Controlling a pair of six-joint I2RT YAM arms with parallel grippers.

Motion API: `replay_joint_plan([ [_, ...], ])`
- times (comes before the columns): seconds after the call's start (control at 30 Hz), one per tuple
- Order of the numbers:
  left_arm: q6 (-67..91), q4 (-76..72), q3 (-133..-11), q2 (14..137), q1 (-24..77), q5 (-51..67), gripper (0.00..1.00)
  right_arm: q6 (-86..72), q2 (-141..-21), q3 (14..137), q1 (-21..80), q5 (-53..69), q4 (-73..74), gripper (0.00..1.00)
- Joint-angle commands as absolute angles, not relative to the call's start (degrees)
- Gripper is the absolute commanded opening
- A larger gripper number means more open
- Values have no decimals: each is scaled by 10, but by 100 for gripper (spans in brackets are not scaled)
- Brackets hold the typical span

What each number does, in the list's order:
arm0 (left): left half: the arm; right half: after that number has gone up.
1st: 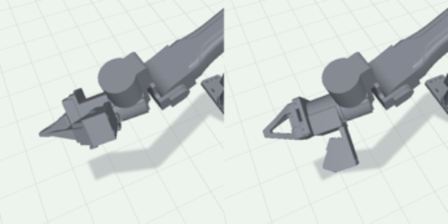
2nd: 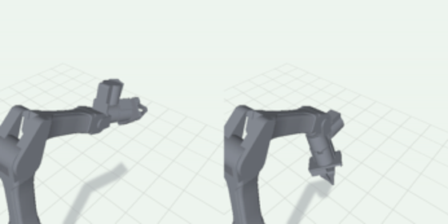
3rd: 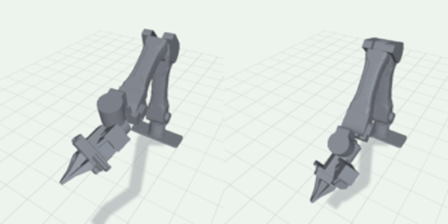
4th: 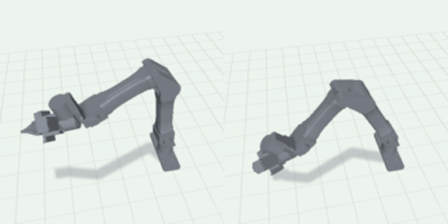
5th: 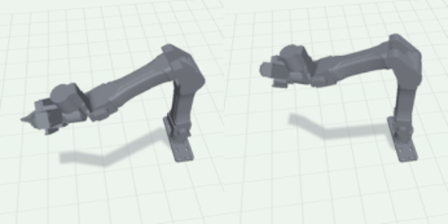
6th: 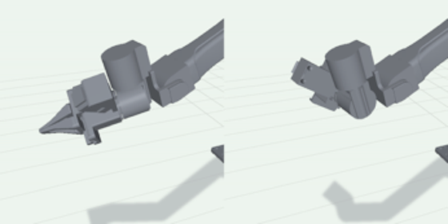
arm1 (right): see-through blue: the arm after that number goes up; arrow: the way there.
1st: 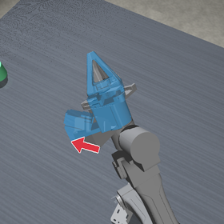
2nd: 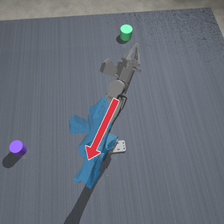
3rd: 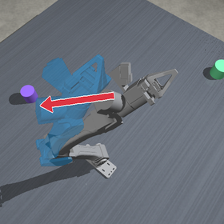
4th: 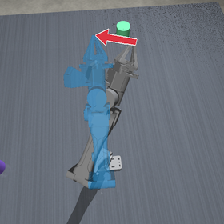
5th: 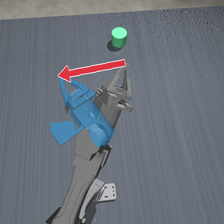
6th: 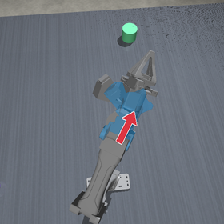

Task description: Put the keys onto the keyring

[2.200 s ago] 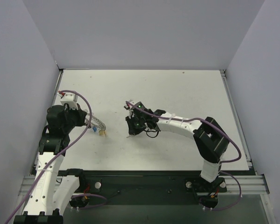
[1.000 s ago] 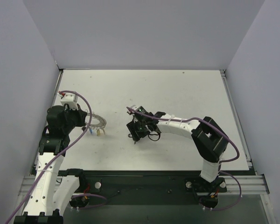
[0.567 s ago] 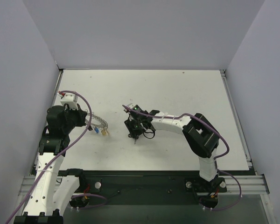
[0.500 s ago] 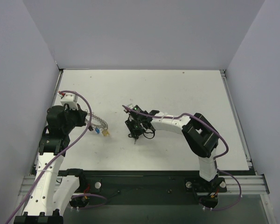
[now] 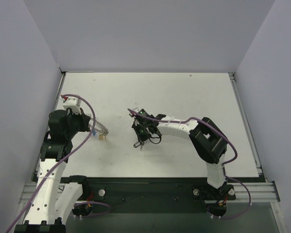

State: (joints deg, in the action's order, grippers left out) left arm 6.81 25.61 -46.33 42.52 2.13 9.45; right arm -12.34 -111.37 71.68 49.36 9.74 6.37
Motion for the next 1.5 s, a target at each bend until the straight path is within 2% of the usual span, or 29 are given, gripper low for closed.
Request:
replay_joint_plan([
  [0.0, 65, 200, -469, 416, 18, 105, 0, -124, -1072, 710, 483, 103, 68, 0],
  [0.4, 68, 157, -468, 421, 18, 209, 0, -89, -935, 666, 446, 150, 67, 0],
  [0.67, 33, 155, -497, 456, 55, 297, 0, 19, -865, 623, 438, 290, 54, 0],
  [0.77, 25, 158, -497, 462, 75, 290, 0, 42, -886, 630, 440, 318, 76, 0],
  [0.97, 17, 170, -490, 461, 79, 276, 0, 86, -1003, 671, 475, 299, 172, 0],
  [1.2, 13, 175, -487, 456, 79, 266, 0, 85, -1051, 700, 504, 211, 195, 0],
  [1.23, 13, 175, -486, 455, 79, 265, 0, 80, -1049, 698, 504, 202, 193, 3],
  [1.3, 13, 174, -485, 455, 78, 264, 0, 75, -1031, 688, 505, 194, 172, 22],
  [1.33, 13, 175, -485, 454, 77, 264, 0, 63, -1022, 682, 506, 188, 162, 26],
  [1.4, 13, 175, -485, 454, 78, 264, 0, 48, -997, 658, 505, 183, 129, 44],
  [1.47, 14, 174, -484, 453, 78, 264, 0, 30, -980, 646, 505, 178, 118, 50],
])
